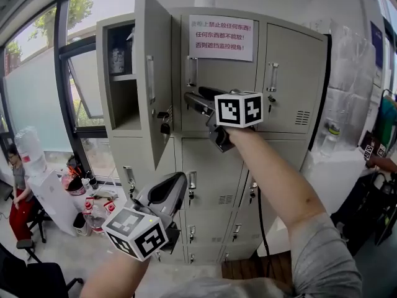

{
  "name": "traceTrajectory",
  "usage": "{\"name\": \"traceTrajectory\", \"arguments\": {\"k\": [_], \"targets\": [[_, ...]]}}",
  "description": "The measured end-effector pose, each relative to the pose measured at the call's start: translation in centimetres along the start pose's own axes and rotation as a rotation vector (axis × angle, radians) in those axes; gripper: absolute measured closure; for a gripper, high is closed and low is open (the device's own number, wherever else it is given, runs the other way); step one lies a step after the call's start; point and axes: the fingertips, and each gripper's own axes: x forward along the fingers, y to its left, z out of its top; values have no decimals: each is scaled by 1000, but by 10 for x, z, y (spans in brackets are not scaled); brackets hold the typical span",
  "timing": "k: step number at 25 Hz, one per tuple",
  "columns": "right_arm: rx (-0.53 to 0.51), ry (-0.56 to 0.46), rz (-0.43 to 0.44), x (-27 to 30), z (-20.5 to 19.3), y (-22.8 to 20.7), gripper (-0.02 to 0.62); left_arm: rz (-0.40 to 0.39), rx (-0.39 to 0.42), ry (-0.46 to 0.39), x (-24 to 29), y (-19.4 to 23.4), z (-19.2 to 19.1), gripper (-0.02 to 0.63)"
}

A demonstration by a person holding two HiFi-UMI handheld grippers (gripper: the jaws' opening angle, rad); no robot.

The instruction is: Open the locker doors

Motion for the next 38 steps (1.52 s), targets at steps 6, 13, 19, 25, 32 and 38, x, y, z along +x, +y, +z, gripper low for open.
{"name": "traceTrajectory", "arguments": {"k": [6, 13, 19, 25, 32, 38], "targets": [[-42, 18, -101, 57, 17, -29, 371, -1, 13, 11, -19, 11, 10, 603], [-62, -6, -171, 77, 27, -44, 367, -30, 23, 13, -33, 15, 10, 604], [-36, 2, -173, 86, 26, -45, 367, -39, 24, 27, -37, 18, 8, 604], [36, -9, -86, 79, 28, -40, 367, -44, 28, 30, -39, 20, 11, 604], [49, -31, 55, 42, 37, -8, 377, -64, 25, 40, -27, 7, 7, 604], [83, -53, 193, -9, 49, 21, 379, -75, 24, 41, -11, -22, 4, 604]]}}
